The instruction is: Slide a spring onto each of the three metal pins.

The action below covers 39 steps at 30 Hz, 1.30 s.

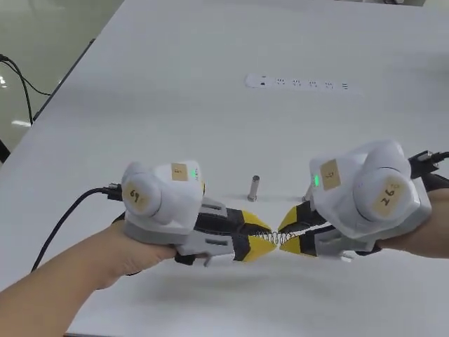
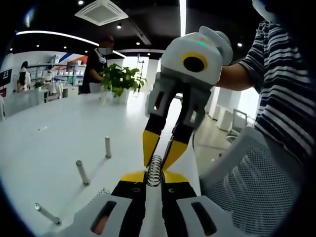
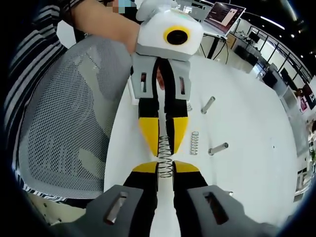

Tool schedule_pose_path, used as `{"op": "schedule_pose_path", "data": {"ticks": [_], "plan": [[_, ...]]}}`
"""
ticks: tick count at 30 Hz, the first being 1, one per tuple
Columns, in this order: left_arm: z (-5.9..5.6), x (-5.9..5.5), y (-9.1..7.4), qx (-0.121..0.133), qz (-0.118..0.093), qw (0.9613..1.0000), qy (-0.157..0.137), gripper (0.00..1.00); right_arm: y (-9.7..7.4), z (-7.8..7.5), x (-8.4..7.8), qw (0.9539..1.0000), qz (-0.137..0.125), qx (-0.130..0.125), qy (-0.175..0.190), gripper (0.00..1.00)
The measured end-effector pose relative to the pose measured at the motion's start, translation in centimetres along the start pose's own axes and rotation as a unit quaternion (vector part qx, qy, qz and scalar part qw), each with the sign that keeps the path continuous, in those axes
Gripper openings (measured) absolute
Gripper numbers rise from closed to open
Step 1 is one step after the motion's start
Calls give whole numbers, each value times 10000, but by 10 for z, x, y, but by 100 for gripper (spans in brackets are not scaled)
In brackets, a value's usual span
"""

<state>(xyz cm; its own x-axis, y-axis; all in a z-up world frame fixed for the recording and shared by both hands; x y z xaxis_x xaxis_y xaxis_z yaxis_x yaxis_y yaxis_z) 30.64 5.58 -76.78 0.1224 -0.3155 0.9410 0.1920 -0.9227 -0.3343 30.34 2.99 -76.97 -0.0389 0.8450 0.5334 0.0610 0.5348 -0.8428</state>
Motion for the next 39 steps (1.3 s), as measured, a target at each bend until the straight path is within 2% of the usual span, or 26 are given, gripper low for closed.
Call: {"op": "schedule_pose_path", "data": {"ticks": [9, 13, 16, 26, 35, 39], "plan": [[-5, 0, -1, -167, 57, 9998, 8, 2, 0, 4, -1, 9999, -101, 30, 43, 9], [-6, 0, -3, -205, 65, 9998, -24, 2, 0, 6, -10, 9998, -70, 89, 137, 13], [-7, -1, -4, -251, 96, 9996, -32, 2, 1, 7, -13, 9999, -50, 59, 109, 12], [-8, -1, -4, -318, 128, 9994, -98, 3, 0, 7, -11, 9998, -171, 80, 56, 7], [-6, -4, -5, -281, 192, 9994, -69, 3, -16, 3, 3, 9988, -479, 40, -37, 6], [-5, -8, -4, -255, 266, 9993, -6, 3, -21, 3, 15, 9977, -676, 60, -68, 6]]}}
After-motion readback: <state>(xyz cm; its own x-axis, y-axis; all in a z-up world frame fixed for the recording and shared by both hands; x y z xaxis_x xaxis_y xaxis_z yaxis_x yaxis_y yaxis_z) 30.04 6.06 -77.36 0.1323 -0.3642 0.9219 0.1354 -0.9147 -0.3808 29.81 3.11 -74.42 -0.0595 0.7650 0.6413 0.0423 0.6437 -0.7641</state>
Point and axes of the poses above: the centre of the closed fingertips' face, and the gripper's own axes: y roughly forward along the fingers, z roughly to its left, x roughly out of its top, the point moved 2 cm from there along -y, roughly backward along the fingers, and after that the axes turned 6 degrees about y, right-handed, at the moved point
